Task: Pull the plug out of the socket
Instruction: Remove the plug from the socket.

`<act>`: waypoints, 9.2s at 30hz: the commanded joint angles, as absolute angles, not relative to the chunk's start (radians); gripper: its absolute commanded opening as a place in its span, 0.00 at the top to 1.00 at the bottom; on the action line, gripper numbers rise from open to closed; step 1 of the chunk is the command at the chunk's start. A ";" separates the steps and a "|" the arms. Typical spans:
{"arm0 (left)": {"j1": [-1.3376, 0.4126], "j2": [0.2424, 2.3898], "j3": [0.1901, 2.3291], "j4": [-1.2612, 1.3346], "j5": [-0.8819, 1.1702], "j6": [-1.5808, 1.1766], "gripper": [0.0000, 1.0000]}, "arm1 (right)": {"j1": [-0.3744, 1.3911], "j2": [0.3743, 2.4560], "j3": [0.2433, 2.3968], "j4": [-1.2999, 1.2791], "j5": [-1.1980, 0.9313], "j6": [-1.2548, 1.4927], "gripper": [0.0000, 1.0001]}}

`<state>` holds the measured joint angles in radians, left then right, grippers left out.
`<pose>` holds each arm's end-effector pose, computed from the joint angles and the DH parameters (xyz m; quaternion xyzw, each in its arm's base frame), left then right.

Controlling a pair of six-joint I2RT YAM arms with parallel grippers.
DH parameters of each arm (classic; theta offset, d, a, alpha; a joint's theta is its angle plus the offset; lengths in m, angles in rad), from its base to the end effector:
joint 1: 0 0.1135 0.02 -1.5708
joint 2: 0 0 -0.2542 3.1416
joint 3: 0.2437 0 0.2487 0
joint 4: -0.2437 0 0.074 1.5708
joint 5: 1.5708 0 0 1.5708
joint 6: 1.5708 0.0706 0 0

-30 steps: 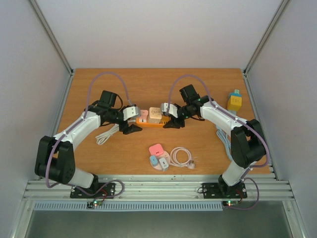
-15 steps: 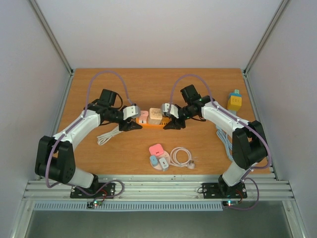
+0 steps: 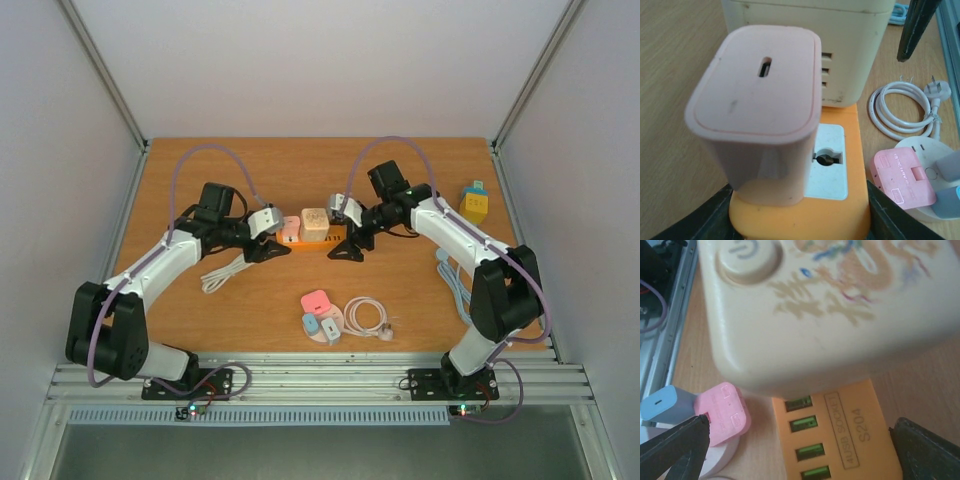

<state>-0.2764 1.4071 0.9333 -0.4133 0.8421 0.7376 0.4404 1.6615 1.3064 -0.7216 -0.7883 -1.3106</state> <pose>0.2715 -0.1318 0.2138 0.5373 0.6852 -0.3050 0.3859 0.2943 0.1940 0.2300 -0.7476 0.5014 0.2425 0.3617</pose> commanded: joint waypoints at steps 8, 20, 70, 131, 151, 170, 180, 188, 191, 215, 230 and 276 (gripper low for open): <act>-0.276 1.341 0.909 -0.096 0.900 0.603 1.00 | 0.274 1.718 1.472 -0.976 -0.996 -0.963 0.02; -0.275 1.335 0.840 0.076 0.945 0.525 1.00 | 0.243 1.893 1.557 -1.011 -1.378 -0.621 0.15; -0.285 1.339 1.004 -0.407 0.900 0.697 0.01 | 0.191 1.860 1.461 -0.807 -1.374 -0.389 0.99; -0.592 1.541 1.192 -0.454 0.502 0.603 0.60 | 0.152 1.904 1.463 -1.290 -1.200 -0.787 0.99; -0.612 1.541 1.171 -0.452 0.515 0.637 0.99 | 0.107 1.929 1.476 -1.322 -1.268 -0.779 0.99; -0.612 1.571 1.209 -0.487 0.516 0.611 1.00 | 0.128 1.912 1.466 -1.297 -1.220 -0.768 0.99; -0.612 1.537 1.135 -0.469 0.596 0.709 0.99 | 0.127 1.924 1.474 -1.327 -1.241 -0.797 0.99; -0.605 1.556 1.157 -0.465 0.548 0.683 1.00 | 0.127 1.922 1.471 -1.328 -1.236 -0.805 0.99; -0.599 1.561 1.172 -0.468 0.545 0.654 1.00 | 0.128 1.917 1.470 -1.323 -1.232 -0.805 0.99; -0.583 1.568 1.192 -0.452 0.466 0.633 0.99 | 0.129 1.916 1.466 -1.307 -1.216 -0.793 0.99; -0.567 1.530 1.152 -0.553 0.679 0.772 0.99 | 0.129 1.919 1.470 -1.313 -1.210 -0.799 0.99; -0.483 1.493 1.173 -0.496 0.653 0.632 1.00 | 0.129 1.910 1.459 -1.279 -1.176 -0.764 0.99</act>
<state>-0.5163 1.5002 1.1252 -0.4995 0.6056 0.6598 0.1337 1.9331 1.4532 -1.2785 -1.1286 -0.7628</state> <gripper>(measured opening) 0.285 0.338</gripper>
